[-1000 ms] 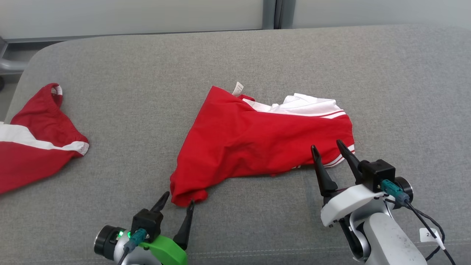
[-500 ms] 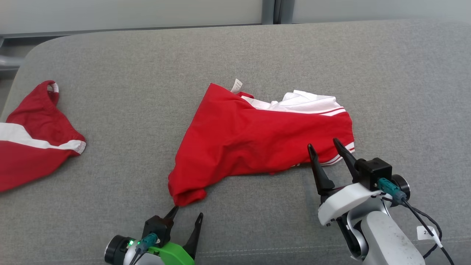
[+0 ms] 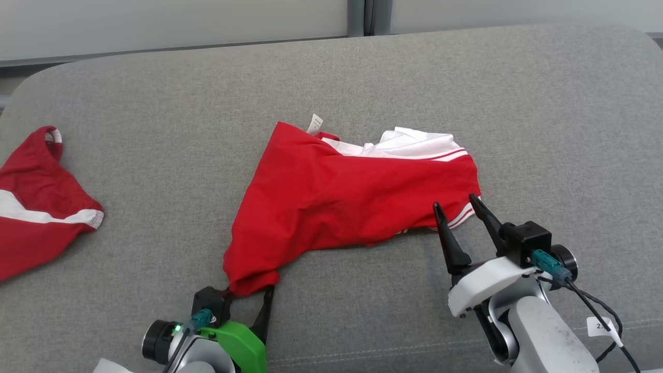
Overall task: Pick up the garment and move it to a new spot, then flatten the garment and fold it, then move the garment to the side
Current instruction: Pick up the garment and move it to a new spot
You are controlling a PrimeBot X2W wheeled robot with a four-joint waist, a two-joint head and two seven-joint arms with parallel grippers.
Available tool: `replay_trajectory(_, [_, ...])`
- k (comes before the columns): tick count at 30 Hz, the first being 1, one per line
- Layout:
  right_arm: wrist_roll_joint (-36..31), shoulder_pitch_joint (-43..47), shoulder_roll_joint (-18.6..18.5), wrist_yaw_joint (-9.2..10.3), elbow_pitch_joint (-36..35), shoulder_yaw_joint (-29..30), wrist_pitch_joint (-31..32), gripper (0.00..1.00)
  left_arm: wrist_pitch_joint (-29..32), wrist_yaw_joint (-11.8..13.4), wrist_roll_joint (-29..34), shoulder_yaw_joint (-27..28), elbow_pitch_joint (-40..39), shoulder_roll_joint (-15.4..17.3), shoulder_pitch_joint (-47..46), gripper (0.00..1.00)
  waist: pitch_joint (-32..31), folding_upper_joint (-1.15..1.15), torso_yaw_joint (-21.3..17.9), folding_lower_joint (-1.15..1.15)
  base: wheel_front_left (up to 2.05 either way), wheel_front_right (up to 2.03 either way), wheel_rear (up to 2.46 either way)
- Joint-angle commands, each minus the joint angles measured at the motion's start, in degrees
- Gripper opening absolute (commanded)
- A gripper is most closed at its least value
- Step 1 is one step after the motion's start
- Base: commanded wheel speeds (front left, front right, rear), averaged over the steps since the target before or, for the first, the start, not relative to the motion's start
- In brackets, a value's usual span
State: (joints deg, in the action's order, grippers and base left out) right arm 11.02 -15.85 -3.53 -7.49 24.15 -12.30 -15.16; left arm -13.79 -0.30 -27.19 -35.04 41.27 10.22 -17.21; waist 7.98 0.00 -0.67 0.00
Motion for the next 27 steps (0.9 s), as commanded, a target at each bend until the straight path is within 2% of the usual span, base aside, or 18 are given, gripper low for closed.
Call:
replay_trajectory(1, [0.5, -0.3, -0.2, 0.00, 0.2, 0.0, -0.1, 1.00, -0.4, -0.2, -0.2, 0.1, 0.6, 0.1, -0.8, 0.35, -0.1, 0.00, -0.1, 0.00, 0.00, 0.00, 0.00])
replay_trajectory(2, [0.4, -0.2, -0.2, 0.00, 0.2, 0.1, -0.1, 1.00, -0.5, -0.4, -0.2, 0.1, 1.2, -0.1, -1.1, 0.00, -0.1, 0.00, -0.1, 0.00, 0.00, 0.00, 0.00])
replay_trajectory(8, [0.2, 0.5, -0.3, 0.00, -0.1, 0.8, -0.1, 1.00, -1.2, 0.6, 0.4, 1.8, 1.7, 1.1, -2.0, 0.00, -0.4, 0.00, 0.5, 0.00, 0.00, 0.00, 0.00])
replay_trajectory(20, [0.6, 1.3, 0.0, 0.00, 0.0, 1.0, -0.1, 1.00, -1.2, 5.5, 1.4, 6.3, -8.5, 8.3, 3.2, 0.00, -1.1, 0.00, 3.2, 0.00, 0.00, 0.00, 0.00])
replay_trajectory(24, [0.5, 1.2, 0.1, 0.00, 0.2, 0.9, -0.1, 1.00, 0.3, 6.3, 0.8, 6.3, -11.4, 9.5, 5.7, 0.00, -0.9, 0.00, 3.9, 0.00, 0.00, 0.00, 0.00])
replay_trajectory(27, [0.4, 1.0, 0.1, 0.00, 0.3, 0.8, -0.1, 1.00, 1.1, 5.8, 0.0, 5.8, -12.5, 8.7, 6.8, 0.00, -1.0, 0.00, 4.3, 0.00, 0.00, 0.00, 0.00])
